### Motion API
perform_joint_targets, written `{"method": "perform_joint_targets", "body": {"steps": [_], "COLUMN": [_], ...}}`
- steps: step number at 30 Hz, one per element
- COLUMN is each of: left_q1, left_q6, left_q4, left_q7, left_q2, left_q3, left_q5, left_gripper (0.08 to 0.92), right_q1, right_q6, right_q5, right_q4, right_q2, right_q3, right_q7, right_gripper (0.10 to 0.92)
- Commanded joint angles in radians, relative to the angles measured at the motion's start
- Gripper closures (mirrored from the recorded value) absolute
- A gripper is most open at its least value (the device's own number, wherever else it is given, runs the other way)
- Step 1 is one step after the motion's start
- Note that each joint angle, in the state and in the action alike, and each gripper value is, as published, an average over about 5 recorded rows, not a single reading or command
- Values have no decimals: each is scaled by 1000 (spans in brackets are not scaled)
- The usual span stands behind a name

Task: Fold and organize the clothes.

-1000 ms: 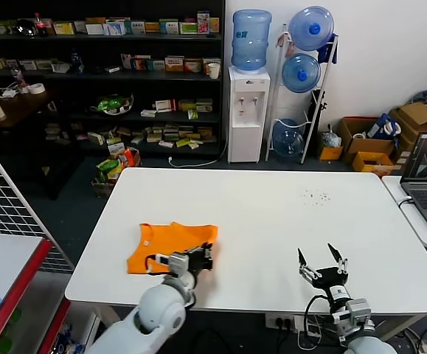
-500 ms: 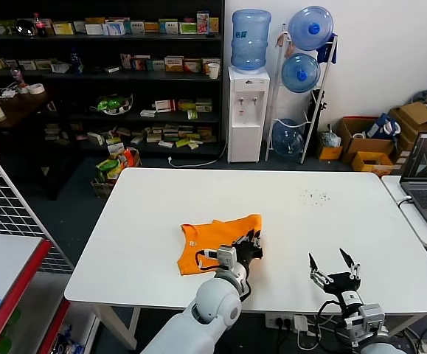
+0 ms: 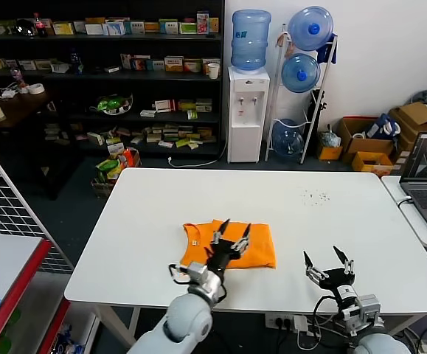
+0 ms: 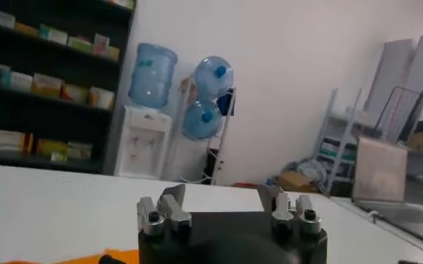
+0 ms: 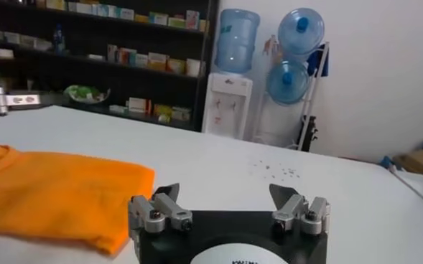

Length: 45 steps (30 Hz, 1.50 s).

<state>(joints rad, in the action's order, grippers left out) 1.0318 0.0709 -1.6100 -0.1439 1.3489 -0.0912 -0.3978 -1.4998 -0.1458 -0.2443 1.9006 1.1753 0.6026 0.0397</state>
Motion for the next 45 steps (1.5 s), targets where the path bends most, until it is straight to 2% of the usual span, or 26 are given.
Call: {"method": "perform_joint_targets", "body": {"steps": [1,6,13,18,26,45], "left_q1": [225,252,273,294,271,274], "left_q6": [158,142,130,133,113,111], "left_q4": [-63,-34,-50,-85,-72,-86], "left_q7": [76,72,76,95,136,117], "left_q2": [-224,-175,-75,-72,-60,-31], "left_q3": [289,434,525,538,571,553], "left_q5": [228,262,322,381,379,375], "left_gripper": [258,182,177,177,177,177], "right_q1": [108,166,183,164,143,129], "right_q6": [-81,-80,-68,-61,-43,-38], "right_q5": [89,175,232,279,292,291], "right_q4": [-38,-73,-89,-77,-59,-61], "right_q2": [89,176,279,288,317,311], "right_q3": [49,119,181,187,206,191], "right_q7": [132,162,207,229,234,230], "right_gripper": [203,203,203,203,203,203]}}
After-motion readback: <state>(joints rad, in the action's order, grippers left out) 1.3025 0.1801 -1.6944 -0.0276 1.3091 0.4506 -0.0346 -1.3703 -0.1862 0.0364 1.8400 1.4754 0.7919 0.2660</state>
